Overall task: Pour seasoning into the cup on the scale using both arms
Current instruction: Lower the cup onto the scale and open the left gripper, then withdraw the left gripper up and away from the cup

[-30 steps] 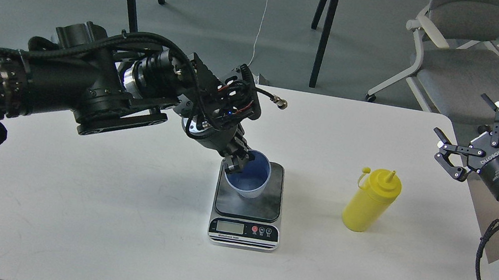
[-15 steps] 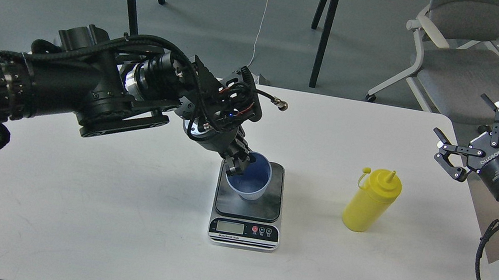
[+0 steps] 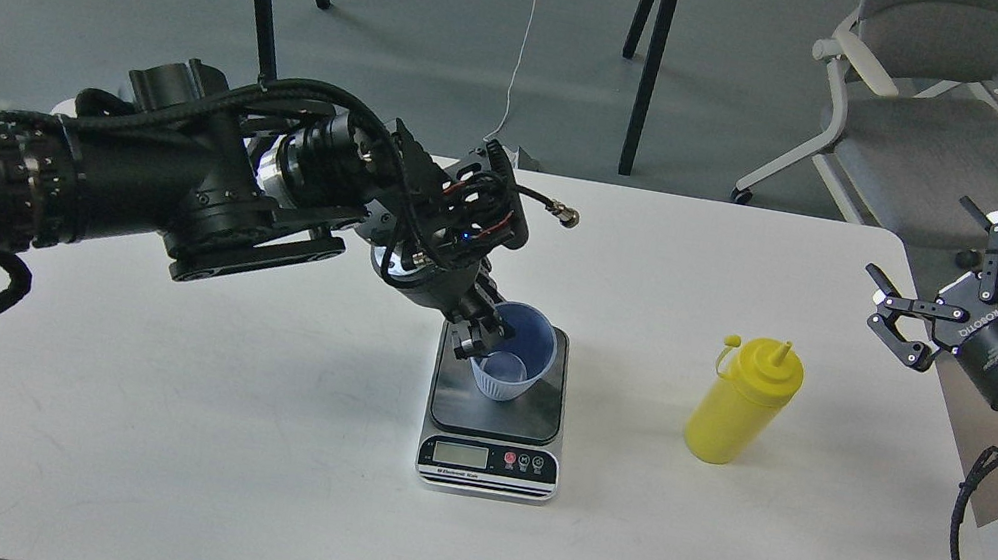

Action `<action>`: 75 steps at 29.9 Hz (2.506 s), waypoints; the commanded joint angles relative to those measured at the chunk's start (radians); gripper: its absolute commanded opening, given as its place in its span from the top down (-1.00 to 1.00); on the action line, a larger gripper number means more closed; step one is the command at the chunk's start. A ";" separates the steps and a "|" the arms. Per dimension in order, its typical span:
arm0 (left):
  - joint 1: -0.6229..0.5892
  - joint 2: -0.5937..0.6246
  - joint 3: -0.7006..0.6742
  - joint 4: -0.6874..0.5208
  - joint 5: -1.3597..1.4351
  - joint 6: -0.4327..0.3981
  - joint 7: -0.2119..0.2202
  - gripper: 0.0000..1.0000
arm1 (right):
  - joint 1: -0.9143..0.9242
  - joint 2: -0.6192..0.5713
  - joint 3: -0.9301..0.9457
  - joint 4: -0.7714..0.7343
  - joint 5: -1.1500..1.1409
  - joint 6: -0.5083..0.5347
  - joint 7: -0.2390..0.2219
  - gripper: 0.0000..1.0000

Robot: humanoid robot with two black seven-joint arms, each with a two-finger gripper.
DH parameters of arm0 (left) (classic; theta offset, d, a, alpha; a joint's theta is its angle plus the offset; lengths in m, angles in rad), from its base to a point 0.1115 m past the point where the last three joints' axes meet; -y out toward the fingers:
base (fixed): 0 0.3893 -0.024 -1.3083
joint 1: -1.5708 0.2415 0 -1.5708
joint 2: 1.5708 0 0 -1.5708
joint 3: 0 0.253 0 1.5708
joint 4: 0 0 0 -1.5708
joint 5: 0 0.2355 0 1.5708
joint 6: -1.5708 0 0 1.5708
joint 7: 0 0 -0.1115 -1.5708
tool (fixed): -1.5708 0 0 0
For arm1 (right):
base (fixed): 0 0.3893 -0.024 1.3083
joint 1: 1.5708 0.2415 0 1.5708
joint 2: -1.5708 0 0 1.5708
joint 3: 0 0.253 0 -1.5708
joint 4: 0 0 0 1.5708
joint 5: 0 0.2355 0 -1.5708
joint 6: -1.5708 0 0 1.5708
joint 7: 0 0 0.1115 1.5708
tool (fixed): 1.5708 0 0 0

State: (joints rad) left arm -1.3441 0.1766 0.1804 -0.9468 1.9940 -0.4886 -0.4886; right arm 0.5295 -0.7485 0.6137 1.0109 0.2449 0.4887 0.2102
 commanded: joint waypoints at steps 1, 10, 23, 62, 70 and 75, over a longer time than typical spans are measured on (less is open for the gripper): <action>0.000 0.000 -0.001 0.003 -0.001 0.000 0.000 0.42 | 0.000 0.000 0.000 0.000 0.000 0.000 0.000 -0.99; 0.000 -0.006 -0.013 0.011 -0.006 0.000 0.000 -0.21 | 0.000 0.001 0.000 0.000 -0.001 0.000 0.006 -0.99; 0.000 -0.015 -0.018 0.032 -0.018 0.000 0.000 -0.60 | 0.000 0.000 0.001 0.002 0.000 0.000 0.008 -0.99; -0.106 0.468 -0.193 0.098 -1.060 0.000 0.000 -0.99 | 0.037 -0.133 0.138 0.178 0.433 0.000 -0.025 -0.99; -0.012 0.557 -0.194 0.097 -1.075 0.000 0.000 -0.99 | -0.078 -0.264 0.164 0.373 0.896 0.000 -0.020 -0.99; 0.019 0.554 -0.194 0.097 -1.075 0.000 0.000 -0.99 | -0.164 -0.268 0.173 0.454 1.010 0.000 -0.018 -0.99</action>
State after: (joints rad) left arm -1.3429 0.7319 -0.0141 -0.8501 0.9192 -0.4887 -0.4886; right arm 0.4142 -1.0133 0.7791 1.4175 1.1925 0.4887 0.1906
